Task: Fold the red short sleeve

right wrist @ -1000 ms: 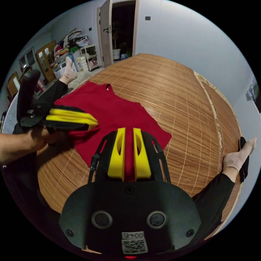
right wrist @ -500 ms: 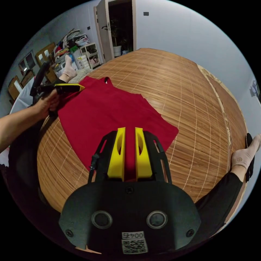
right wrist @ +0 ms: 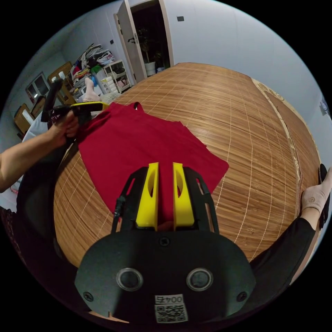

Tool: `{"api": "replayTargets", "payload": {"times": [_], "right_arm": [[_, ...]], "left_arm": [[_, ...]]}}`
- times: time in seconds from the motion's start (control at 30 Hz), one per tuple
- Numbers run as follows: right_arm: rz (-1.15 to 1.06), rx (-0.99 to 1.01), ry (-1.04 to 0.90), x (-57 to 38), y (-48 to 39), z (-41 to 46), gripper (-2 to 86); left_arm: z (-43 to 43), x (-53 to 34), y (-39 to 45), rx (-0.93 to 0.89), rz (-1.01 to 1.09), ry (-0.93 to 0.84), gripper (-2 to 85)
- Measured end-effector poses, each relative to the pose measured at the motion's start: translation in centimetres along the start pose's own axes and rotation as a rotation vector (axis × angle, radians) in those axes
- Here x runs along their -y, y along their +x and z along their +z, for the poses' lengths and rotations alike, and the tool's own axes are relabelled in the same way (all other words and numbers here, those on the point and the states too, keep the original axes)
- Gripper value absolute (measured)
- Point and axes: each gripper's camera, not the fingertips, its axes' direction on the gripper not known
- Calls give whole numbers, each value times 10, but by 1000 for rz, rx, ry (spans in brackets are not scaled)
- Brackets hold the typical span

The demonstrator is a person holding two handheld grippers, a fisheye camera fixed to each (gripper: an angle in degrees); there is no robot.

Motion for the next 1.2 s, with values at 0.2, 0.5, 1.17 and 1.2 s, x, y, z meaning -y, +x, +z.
{"api": "replayTargets", "payload": {"times": [0.2, 0.5, 1.17, 1.2], "right_arm": [[19, 17, -3, -3, 30, -8, 65], [355, 306, 205, -19, 143, -64, 82], [546, 429, 234, -49, 275, -117, 114], [551, 428, 231, -49, 278, -117, 116]], "left_arm": [[17, -18, 17, -24, -74, -38, 16], [-51, -52, 151, -111, 114, 51, 28], [-30, -223, 585, -3, 961, -67, 95], [-29, -224, 589, 4, 965, -66, 95]]}}
